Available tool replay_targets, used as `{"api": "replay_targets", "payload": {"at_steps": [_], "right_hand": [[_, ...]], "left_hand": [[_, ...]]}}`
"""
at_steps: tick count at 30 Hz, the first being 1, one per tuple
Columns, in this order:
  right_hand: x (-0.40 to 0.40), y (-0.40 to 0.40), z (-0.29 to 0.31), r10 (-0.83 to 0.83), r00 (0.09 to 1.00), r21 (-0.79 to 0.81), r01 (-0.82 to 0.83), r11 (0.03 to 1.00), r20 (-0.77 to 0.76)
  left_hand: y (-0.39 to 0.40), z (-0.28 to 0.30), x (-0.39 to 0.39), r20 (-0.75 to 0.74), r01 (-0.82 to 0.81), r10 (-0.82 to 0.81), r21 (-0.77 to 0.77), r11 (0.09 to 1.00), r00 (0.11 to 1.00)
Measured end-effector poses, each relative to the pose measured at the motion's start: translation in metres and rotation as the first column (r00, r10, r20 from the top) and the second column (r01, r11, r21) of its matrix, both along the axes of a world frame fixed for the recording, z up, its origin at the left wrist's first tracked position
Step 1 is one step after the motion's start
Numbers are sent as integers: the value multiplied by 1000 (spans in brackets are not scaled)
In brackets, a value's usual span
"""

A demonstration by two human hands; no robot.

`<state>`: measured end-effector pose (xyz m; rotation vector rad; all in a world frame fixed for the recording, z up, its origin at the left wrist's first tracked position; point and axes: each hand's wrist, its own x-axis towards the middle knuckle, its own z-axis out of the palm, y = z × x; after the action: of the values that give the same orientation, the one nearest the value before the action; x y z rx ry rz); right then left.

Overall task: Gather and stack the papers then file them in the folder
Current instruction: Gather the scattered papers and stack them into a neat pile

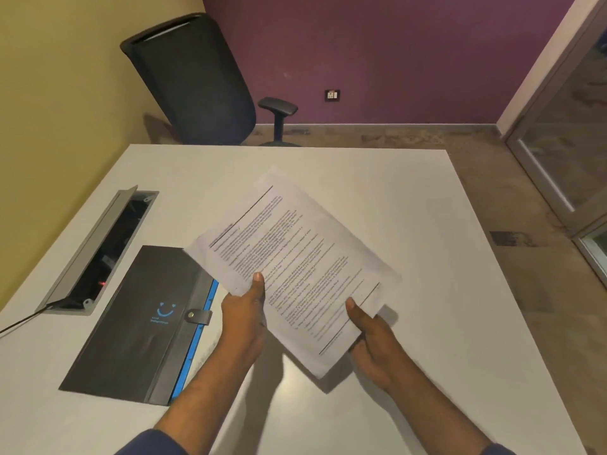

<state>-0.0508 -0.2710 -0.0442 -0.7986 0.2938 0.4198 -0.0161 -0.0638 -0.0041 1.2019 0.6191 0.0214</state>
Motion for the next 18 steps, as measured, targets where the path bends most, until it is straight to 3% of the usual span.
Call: {"api": "replay_targets", "payload": {"at_steps": [3, 6, 9, 13, 16, 18], "right_hand": [[7, 5, 7, -56, 998, 12, 56, 998, -3], [16, -4, 12, -106, 994, -132, 102, 986, -22], [21, -22, 15, -70, 997, -228, 61, 972, -31], [25, -55, 18, 61, 997, -206, -68, 976, -41], [29, -79, 17, 167, 984, -205, -177, 963, -62], [32, -86, 17, 239, 969, -223, -248, 943, -66]], "left_hand": [[-1, -3, -3, -75, 17, -34, -216, 976, 997], [8, -12, -5, -95, 72, -107, -322, 944, 990], [23, -17, -1, -89, 80, -113, -314, 946, 990], [64, -12, 14, -131, 86, -135, -326, 942, 982], [92, -4, 21, -194, 249, -293, -223, 942, 936], [94, 3, 21, -221, 433, -459, -158, 888, 861]]}}
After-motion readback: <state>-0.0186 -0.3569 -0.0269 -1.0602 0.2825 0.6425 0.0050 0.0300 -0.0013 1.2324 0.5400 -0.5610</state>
